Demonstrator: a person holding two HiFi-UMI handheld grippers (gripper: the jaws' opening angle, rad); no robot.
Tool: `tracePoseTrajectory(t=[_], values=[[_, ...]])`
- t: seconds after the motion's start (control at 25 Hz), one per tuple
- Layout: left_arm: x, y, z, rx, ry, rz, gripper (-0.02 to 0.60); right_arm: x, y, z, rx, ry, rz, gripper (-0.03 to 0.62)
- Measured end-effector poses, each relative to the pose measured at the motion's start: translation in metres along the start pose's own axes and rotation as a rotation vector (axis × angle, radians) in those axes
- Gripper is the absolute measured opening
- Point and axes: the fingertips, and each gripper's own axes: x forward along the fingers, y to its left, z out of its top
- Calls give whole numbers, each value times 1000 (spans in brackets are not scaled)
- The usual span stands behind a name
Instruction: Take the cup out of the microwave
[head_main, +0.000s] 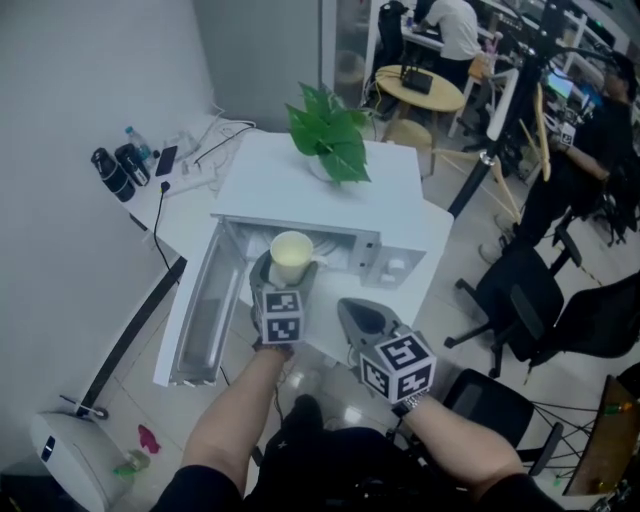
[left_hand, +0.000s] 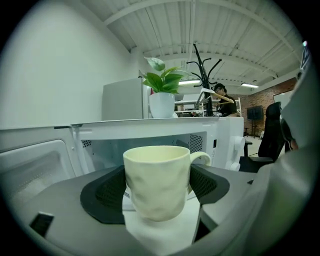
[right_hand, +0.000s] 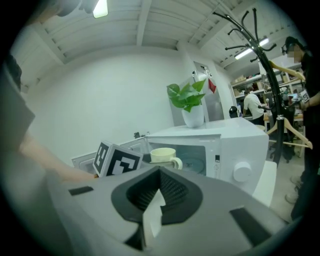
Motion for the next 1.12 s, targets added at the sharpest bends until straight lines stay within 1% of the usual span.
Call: tracePoseTrajectory(t=[0.36,0.6,0.88,1.12], values=[[-40,-10,13,14,-28,36,397,-25,16,8,-18,-49,33,14],[-69,-17,20,7,-38,51,397,-45,28,12,-21,-63,47,14],[-99,-26,29,8,-58,46,397,-58,45,14,-23,-81,56,14],[-123,-25,34,16,-74,24,397,-65,63,18,-32,-96,35,14]])
